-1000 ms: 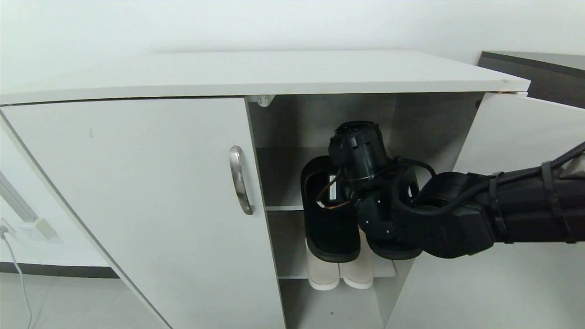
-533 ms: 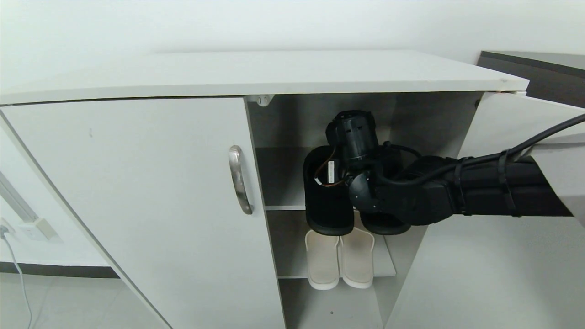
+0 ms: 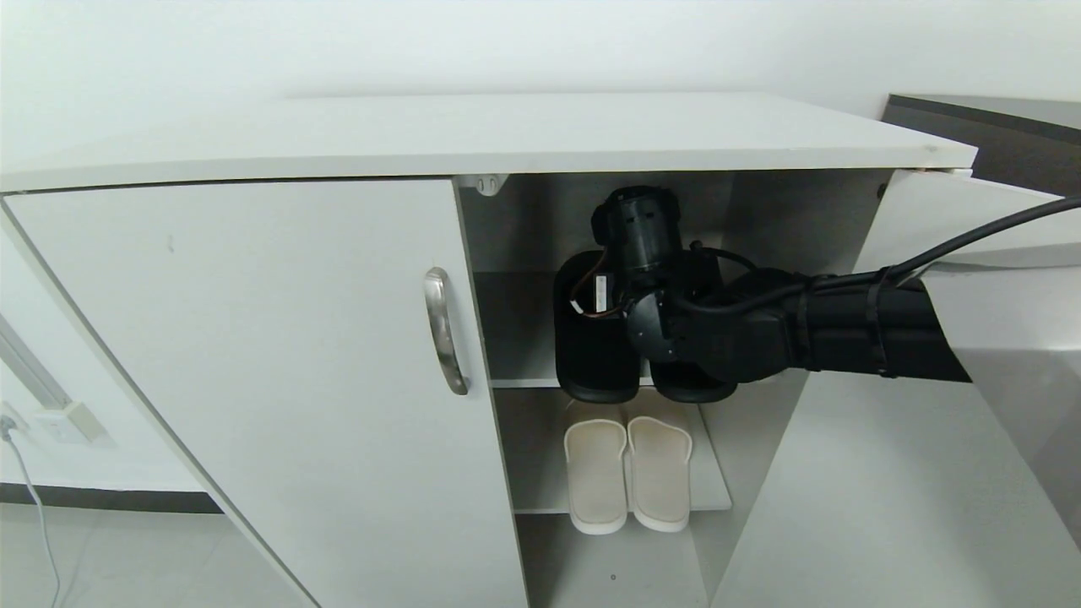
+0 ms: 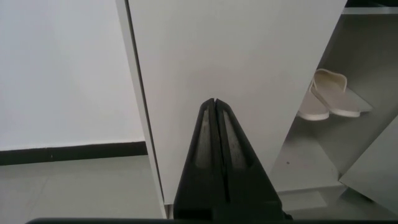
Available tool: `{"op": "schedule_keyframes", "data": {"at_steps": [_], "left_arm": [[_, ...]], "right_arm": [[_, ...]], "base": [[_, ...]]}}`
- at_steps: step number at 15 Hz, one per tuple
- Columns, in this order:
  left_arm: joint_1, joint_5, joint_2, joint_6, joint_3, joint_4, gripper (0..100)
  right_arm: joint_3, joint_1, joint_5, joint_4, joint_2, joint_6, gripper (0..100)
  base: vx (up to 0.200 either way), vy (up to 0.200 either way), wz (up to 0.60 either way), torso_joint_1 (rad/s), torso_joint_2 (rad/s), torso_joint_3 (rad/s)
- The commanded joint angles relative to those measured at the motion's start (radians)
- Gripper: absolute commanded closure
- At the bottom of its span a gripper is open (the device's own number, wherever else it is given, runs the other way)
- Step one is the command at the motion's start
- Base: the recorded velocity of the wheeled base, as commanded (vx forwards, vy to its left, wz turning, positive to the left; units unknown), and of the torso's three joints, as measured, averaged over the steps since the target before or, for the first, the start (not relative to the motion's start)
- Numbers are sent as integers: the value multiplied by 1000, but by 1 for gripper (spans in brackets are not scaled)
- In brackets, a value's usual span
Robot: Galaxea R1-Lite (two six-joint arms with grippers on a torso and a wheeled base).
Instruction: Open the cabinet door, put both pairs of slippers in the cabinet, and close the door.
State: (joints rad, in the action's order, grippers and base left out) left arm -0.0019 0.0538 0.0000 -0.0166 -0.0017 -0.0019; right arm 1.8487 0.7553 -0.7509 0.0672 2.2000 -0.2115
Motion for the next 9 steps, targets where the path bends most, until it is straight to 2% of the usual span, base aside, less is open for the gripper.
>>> {"op": "schedule_keyframes", "data": {"at_steps": [1,9], "left_arm": [[0,0,0,0,0,-1,100],[0,0,0,0,0,-1,100]], "right_arm": [[37,-10,5,-9,29,0,100],[99,-40,34,-69,60,1,100]], "base": [[0,0,0,0,0,0],[0,0,0,0,0,0]]}}
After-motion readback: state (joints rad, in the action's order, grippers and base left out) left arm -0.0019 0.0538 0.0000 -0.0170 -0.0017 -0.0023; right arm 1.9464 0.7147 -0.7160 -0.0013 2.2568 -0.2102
